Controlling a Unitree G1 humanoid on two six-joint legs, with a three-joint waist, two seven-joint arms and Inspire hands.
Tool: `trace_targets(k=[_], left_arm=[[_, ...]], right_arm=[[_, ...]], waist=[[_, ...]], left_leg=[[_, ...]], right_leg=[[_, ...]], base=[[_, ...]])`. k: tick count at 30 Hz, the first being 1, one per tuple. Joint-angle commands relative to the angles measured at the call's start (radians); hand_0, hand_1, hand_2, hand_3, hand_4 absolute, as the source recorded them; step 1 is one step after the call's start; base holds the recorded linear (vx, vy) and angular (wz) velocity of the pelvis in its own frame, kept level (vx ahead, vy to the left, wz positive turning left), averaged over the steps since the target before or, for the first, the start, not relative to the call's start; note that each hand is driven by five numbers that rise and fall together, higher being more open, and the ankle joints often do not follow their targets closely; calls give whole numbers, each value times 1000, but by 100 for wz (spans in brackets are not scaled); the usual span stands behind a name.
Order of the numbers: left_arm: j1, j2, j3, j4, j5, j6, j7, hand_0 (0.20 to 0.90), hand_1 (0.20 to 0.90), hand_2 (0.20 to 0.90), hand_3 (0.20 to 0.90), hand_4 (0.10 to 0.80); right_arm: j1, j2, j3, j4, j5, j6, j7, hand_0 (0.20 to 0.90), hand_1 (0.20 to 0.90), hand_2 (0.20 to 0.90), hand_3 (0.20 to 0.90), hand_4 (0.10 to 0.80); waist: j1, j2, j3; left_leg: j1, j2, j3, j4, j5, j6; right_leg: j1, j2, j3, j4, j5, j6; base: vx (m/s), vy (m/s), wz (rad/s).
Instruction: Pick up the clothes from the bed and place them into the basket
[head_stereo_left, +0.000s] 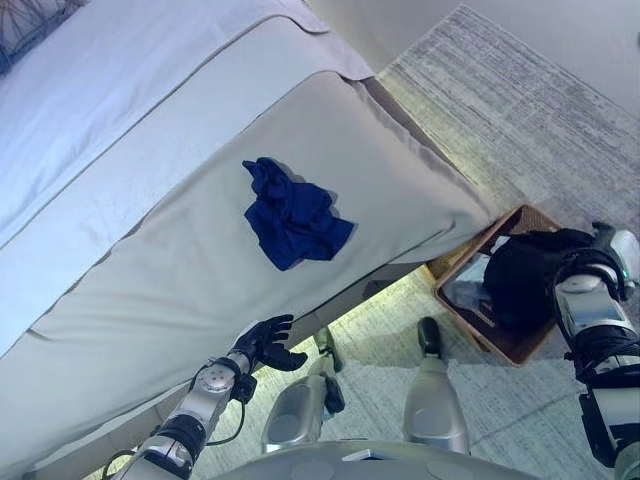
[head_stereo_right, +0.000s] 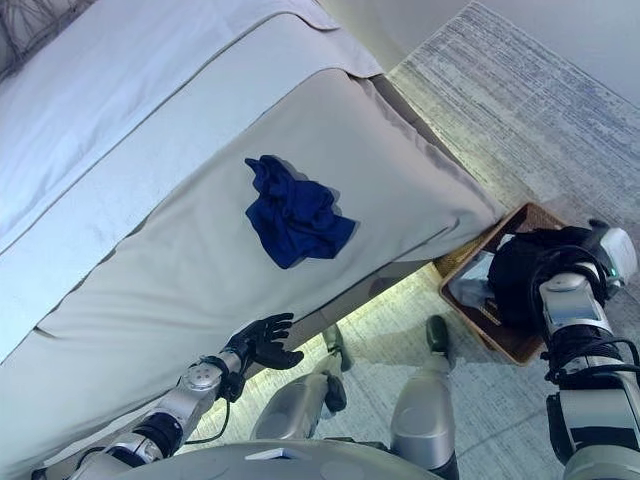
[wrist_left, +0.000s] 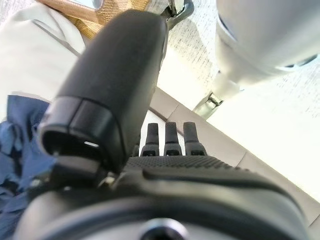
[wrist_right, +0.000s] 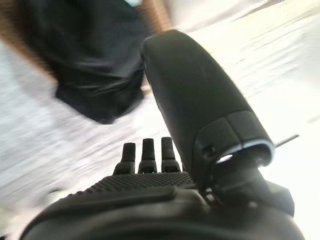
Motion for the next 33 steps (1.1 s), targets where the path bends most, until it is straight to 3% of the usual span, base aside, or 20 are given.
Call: trace_targets(k=[1, 4, 8, 13, 22, 28, 33], left_arm=[[-1, 50, 34, 25, -15, -11, 10, 900, 900, 900, 900, 800], [10, 40, 60, 35, -23, -3, 19, 900, 900, 900, 900, 800], [34, 33, 78, 49, -34, -4, 47, 900, 900, 900, 900, 800], [38, 32, 89, 82, -50, -2, 61, 900, 900, 900, 900, 800], [10, 79, 67, 103, -110, 4, 80, 900, 900, 900, 900, 800], [-15, 126, 77, 103, -144, 18, 80, 900, 900, 900, 900, 800], [-10, 128, 89, 105, -169, -8, 84, 900, 900, 900, 900, 800]], right_arm=[[-5, -22, 62, -155, -119, -69, 50, 900, 900, 900, 900, 800], [6, 1, 101, -253, -200, -73, 164, 900, 900, 900, 900, 800], [2, 34, 139, -314, -259, -139, 217, 900, 900, 900, 900, 800], [-56, 77, 216, -323, -342, -194, 268, 900, 900, 900, 900, 800], [-352, 100, 421, -63, -421, -150, 243, 900, 900, 900, 900, 800], [-552, 141, 490, 207, -379, -46, 304, 900, 900, 900, 900, 800], [-623, 177, 502, 446, -389, 43, 383, 900, 900, 900, 900, 800]], waist=[[16, -122, -76], [28, -150, -87], [61, -186, -90], [119, -206, -79], [315, -210, 19], [423, -216, 58], [495, -221, 80]], left_leg=[[123, -57, 8, 8, -170, -3], [130, -66, 3, 8, -177, 10], [133, -80, -18, 12, -185, 27], [121, -100, -74, 19, -185, 49], [4, -152, -213, 127, -188, 102], [-70, -176, -270, 136, -171, 112], [-86, -178, -322, 114, -172, 108]], right_leg=[[-18, 54, -105, 75, -62, -74], [-2, 51, -107, 78, -64, -71], [22, 42, -120, 84, -65, -65], [24, 21, -141, 117, -74, -56], [-2, -51, -243, 238, -85, -47], [-14, -87, -303, 270, -61, -37], [-18, -101, -333, 281, -78, -25]], base=[[81, 114, 0], [90, 121, 3], [94, 134, 15], [53, 180, 29], [24, 181, 56], [40, 94, 53], [91, 24, 40]])
